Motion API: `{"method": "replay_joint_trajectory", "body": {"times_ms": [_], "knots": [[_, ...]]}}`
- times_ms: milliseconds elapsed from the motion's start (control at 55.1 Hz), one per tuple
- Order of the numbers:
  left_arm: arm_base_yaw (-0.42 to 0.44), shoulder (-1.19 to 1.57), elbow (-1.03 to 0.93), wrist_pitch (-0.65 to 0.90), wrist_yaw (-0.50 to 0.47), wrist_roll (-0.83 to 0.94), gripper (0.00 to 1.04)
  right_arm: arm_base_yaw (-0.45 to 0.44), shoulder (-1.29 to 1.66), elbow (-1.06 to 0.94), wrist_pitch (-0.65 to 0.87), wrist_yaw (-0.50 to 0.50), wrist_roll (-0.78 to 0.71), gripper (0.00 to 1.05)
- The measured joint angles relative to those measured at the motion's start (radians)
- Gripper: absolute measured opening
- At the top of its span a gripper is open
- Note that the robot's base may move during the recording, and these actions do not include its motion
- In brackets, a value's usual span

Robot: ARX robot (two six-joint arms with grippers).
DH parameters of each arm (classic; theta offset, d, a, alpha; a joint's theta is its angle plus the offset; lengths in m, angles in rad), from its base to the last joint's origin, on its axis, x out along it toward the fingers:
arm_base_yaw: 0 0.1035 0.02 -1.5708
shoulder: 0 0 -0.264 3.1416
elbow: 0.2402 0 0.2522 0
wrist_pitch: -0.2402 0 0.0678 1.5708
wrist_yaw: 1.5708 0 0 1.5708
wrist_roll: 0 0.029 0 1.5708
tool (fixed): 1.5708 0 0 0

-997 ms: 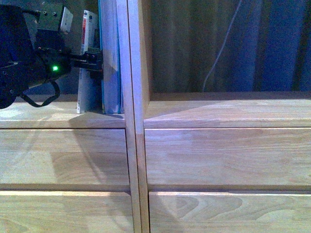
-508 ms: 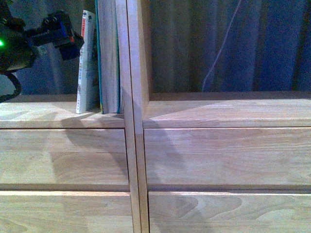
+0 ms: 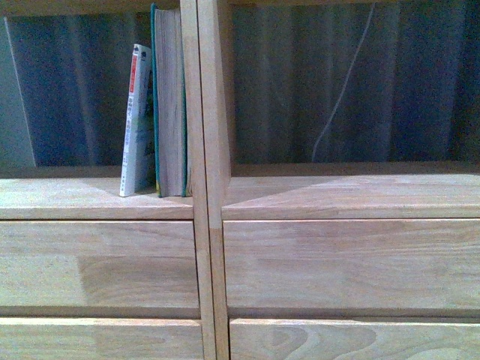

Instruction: Organize books on shelf

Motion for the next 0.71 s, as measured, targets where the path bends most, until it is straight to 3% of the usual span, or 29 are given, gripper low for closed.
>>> {"method": "replay_joint_trajectory", "body": {"times_ms": [36,127,326,544,598,707], "knots": [[0.0,-0.015,-0.002,-0.006,-0.003,0.005,0.97,0.0,0.0,0.0,0.0,0.0,0.0,0.03],[0.015,-0.072,-0.013,-0.168,0.013,0.091,0.8,0.0,0.0,0.0,0.0,0.0,0.0,0.03],[0.084,-0.188,-0.225,-0.121,0.078,0.148,0.38,0.0,0.0,0.0,0.0,0.0,0.0,0.03],[0.133,-0.268,-0.334,-0.098,0.142,0.152,0.03,0.0,0.0,0.0,0.0,0.0,0.0,0.03],[0.179,-0.291,-0.358,-0.096,0.195,0.157,0.03,0.0,0.0,0.0,0.0,0.0,0.0,0.03],[0.212,-0.328,-0.396,-0.093,0.201,0.157,0.03,0.0,0.0,0.0,0.0,0.0,0.0,0.03]]}}
